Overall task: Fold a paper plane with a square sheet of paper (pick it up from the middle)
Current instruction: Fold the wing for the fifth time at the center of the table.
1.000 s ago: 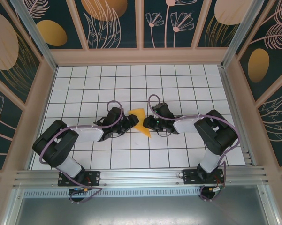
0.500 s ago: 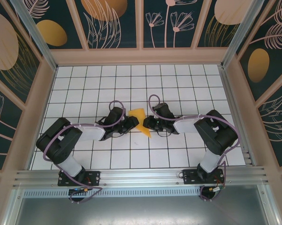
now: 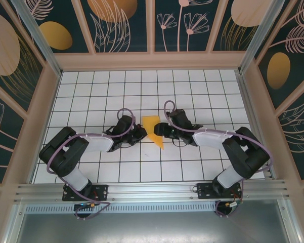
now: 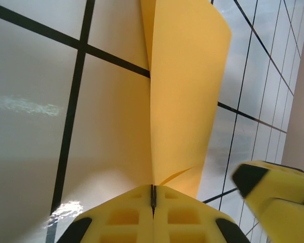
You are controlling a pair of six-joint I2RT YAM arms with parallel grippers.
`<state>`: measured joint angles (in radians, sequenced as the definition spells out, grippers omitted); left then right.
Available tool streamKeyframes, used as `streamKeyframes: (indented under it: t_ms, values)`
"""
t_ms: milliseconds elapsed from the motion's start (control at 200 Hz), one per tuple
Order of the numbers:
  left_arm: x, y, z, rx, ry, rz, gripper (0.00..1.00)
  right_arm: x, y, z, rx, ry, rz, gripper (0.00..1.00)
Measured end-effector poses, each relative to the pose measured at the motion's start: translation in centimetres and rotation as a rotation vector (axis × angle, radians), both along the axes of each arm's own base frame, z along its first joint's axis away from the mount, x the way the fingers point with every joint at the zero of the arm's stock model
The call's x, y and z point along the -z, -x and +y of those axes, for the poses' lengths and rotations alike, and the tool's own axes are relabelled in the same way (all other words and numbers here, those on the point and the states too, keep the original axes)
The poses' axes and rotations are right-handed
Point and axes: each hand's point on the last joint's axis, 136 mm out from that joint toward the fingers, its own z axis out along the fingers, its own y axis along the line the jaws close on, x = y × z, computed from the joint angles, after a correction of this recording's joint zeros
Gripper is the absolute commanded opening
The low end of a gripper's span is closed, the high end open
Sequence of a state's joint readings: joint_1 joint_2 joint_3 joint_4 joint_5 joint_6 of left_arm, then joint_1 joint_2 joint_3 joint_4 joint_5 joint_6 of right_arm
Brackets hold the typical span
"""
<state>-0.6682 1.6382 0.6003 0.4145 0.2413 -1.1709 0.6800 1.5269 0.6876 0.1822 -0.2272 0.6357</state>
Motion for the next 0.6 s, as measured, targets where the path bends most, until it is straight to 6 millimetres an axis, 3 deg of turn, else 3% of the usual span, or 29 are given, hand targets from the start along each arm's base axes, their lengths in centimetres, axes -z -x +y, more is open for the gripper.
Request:
streamKeyframes:
  t_ms: [135,255,425,600]
  values:
    - [-0.5,-0.1,0.8,-0.03,-0.02,-0.021,0.0,-2.9,-0.8,-0.9,0.014,0.014,-0.117,0.82]
    - [-2.1,-0.1,1.8,-0.06,-0.033,-0.06,0.0,-5.5,-1.2,-1.5,0.019,0.017,-0.213,0.99]
    - [-5.2,-0.2,3.4,-0.112,-0.051,-0.133,0.0,-7.7,-1.6,-2.1,0.02,0.033,-0.31,0.99]
    - [-7.0,0.3,4.9,-0.142,-0.074,-0.17,0.0,-8.0,-1.8,-2.4,0.018,0.074,-0.359,0.99]
